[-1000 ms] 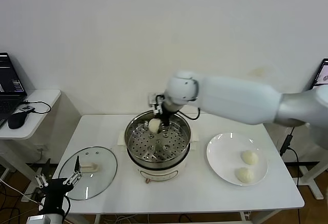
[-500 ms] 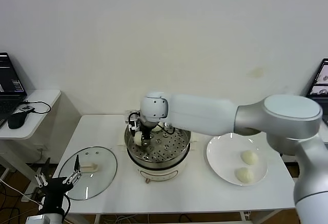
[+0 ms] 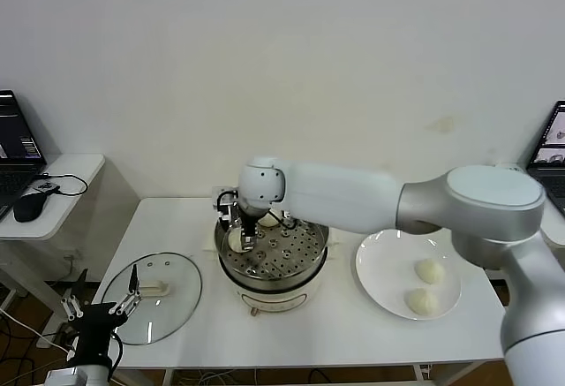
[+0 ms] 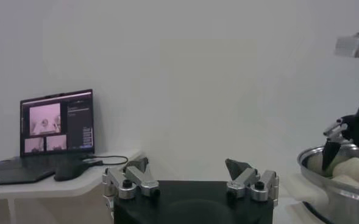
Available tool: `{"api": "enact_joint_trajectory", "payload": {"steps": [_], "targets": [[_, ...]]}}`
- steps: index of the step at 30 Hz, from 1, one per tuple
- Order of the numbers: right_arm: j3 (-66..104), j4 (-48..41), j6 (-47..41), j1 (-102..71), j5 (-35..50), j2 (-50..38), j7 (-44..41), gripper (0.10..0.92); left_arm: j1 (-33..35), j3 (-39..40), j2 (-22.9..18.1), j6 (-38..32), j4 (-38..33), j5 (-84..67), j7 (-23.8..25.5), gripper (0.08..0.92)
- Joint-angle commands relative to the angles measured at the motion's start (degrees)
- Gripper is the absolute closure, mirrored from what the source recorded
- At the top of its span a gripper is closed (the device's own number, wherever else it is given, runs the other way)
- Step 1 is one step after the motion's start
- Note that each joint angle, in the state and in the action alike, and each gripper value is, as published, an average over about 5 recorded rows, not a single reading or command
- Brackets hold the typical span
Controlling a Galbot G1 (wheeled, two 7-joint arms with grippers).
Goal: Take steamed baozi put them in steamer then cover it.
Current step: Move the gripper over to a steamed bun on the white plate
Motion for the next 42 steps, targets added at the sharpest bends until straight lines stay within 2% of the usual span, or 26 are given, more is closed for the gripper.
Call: {"api": "enact_joint_trajectory", "payload": {"steps": [1,11,18,26,42], "targets": [[-1.65,11.1,9.99,11.72,-7.8,-19.32,-15.48,0.202,-0.34,0.16,0.31,0.22,0.37,-0.05,0.08,0.177],[-2.21,23.19,20.29,9.34,-19.49,-47.18,-21.66,0.202,-0.07,0.78,1.01,0.28,0.95,0.04,0.15,0.177],[-0.14,25.64,22.13,-0.74,-26.2,-56.11,-20.87,0.203,-0.18,1.46,0.81,0.47,1.31,0.5,0.18,0.177],[8.45,25.28,22.39,-15.61,-30.27,-58.54,-19.27,0.203,0.16,2.13,0.63,0.68,1.51,1.51,0.18,0.177],[22.05,17.86,21.94,-35.69,-35.39,-52.79,-17.32,0.202,0.34,1.93,0.29,1.03,1.85,1.9,0.18,0.177]]}}
